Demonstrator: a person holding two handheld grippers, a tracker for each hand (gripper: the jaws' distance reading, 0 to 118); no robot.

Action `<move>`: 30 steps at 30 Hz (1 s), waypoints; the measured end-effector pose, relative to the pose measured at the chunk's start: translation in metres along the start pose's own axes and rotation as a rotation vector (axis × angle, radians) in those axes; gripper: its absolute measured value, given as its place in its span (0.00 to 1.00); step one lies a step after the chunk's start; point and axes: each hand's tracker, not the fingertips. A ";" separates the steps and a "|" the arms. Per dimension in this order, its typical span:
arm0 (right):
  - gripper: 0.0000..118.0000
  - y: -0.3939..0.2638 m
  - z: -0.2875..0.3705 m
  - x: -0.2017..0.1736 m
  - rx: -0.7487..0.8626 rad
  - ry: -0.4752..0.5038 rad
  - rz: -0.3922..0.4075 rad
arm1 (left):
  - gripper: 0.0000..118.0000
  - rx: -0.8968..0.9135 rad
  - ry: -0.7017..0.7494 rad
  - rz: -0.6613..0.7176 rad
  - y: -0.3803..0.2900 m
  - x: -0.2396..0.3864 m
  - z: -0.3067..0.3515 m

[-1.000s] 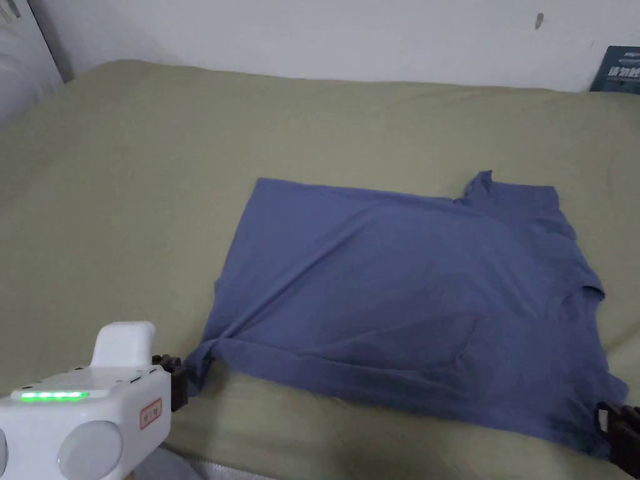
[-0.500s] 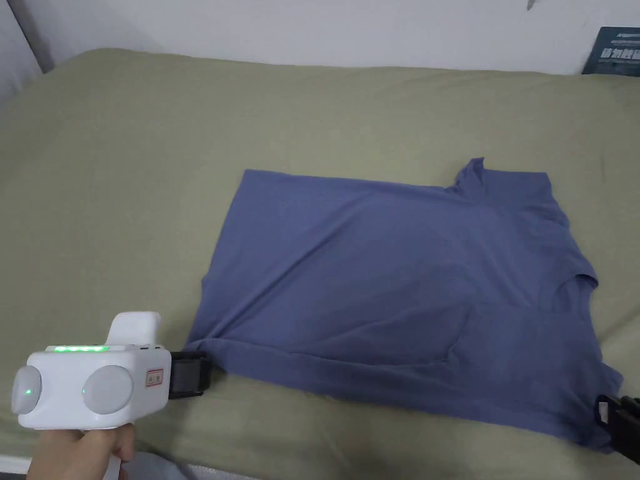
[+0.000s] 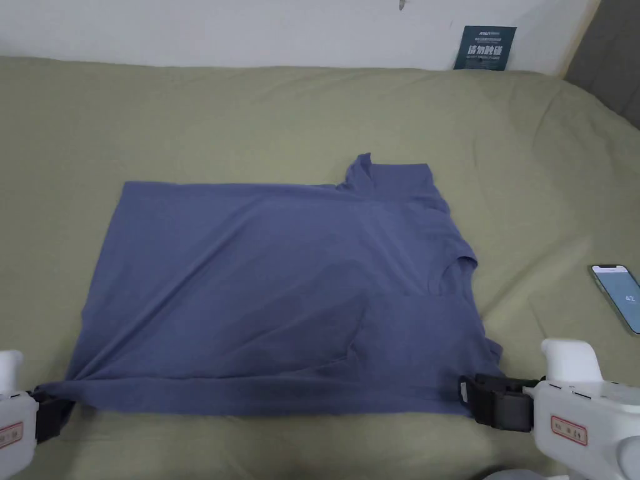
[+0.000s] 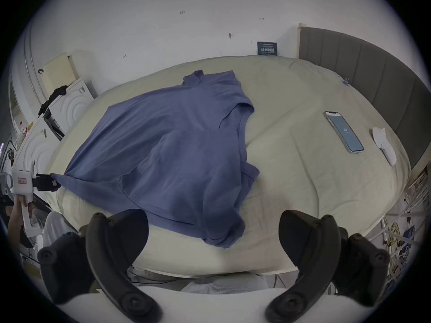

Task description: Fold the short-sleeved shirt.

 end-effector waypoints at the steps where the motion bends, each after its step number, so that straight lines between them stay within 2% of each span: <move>1: 0.87 0.000 -0.002 0.000 -0.006 0.004 0.012 | 0.01 -0.001 0.001 0.000 0.003 0.002 0.001; 4: 0.79 -0.004 -0.018 -0.001 -0.064 -0.013 0.033 | 0.01 -0.005 0.006 0.002 0.003 0.004 0.000; 5: 0.79 -0.006 -0.021 0.001 -0.076 -0.014 0.038 | 0.01 -0.011 0.007 -0.001 0.005 0.004 -0.001; 6: 0.63 -0.007 -0.025 0.003 -0.077 -0.023 0.038 | 0.01 -0.014 0.008 -0.003 0.005 0.004 -0.002; 7: 0.41 -0.008 -0.025 0.006 -0.073 -0.030 0.032 | 0.01 -0.018 0.011 -0.005 0.005 0.004 -0.002; 8: 0.09 -0.007 -0.025 0.011 -0.076 -0.019 0.017 | 0.01 -0.023 0.012 -0.007 0.005 0.003 -0.002; 9: 0.07 -0.007 -0.021 0.013 -0.058 0.013 -0.019 | 0.01 -0.024 0.011 -0.004 0.010 -0.004 -0.007; 13: 0.06 0.000 -0.007 0.010 -0.049 0.000 0.047 | 0.01 -0.028 -0.010 0.008 0.017 -0.012 -0.003; 20: 0.06 0.048 0.011 0.000 0.034 0.012 0.071 | 0.01 -0.003 -0.101 -0.016 0.053 -0.019 0.015; 30: 0.06 0.144 -0.043 0.003 0.050 -0.014 0.090 | 0.01 0.047 -0.084 -0.122 0.150 -0.003 -0.017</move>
